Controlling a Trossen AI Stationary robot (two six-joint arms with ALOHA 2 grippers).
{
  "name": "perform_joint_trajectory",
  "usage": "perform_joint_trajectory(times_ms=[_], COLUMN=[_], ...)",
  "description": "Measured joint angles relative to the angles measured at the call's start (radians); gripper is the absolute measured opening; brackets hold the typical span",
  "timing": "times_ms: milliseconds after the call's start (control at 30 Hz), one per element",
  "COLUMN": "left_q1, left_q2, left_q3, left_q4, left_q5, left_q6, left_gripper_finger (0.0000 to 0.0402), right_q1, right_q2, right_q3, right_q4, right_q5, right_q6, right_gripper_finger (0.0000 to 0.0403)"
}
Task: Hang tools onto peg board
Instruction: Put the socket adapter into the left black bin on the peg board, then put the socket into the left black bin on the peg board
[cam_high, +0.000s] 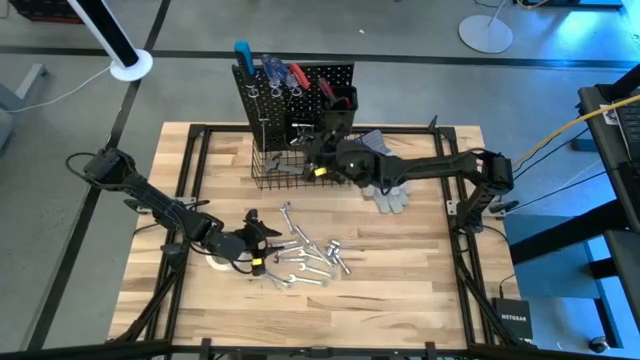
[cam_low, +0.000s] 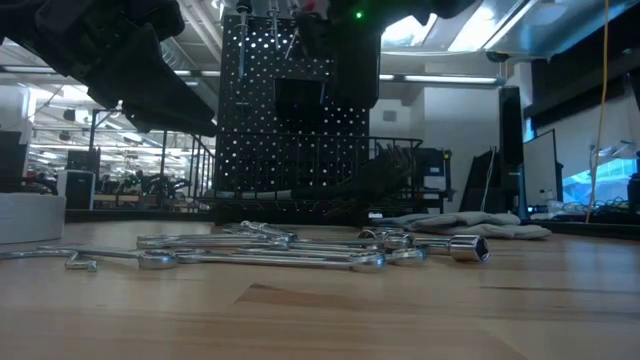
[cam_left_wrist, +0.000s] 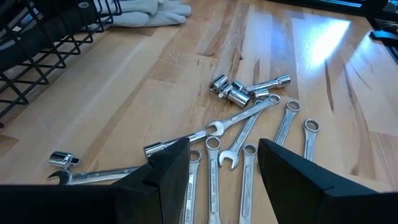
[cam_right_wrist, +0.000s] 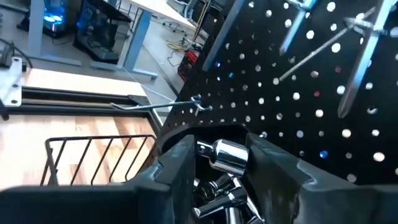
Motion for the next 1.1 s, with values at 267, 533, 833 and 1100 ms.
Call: perform_joint_trajectory(times_ms=[267, 533, 833, 1100], left_q1=[0.0, 0.0, -0.001, -0.001], left_q2=[0.0, 0.0, 0.0, 0.0], left_q3=[0.0, 0.0, 0.0, 0.0], left_q4=[0.0, -0.002, -0.004, -0.004], left_q5=[0.0, 0.0, 0.0, 0.0], left_q6=[0.0, -0.004, -0.011, -0.02], left_gripper_finger=[0.0182, 0.0182, 0.0182, 0.0182], right_q1=[-0.016, 0.073, 0.323, 0.456], right_q2=[0.0, -0.02, -0.123, -0.128], right_q3=[0.0, 0.0, 0.001, -0.121], right_q4=[-0.006, -0.046, -0.464, -0.634], right_q5=[0.017, 0.045, 0.025, -0.094], right_q6=[0.024, 0.026, 0.135, 0.4], right_gripper_finger=[0.0181, 0.0193, 0.0193, 0.0193])
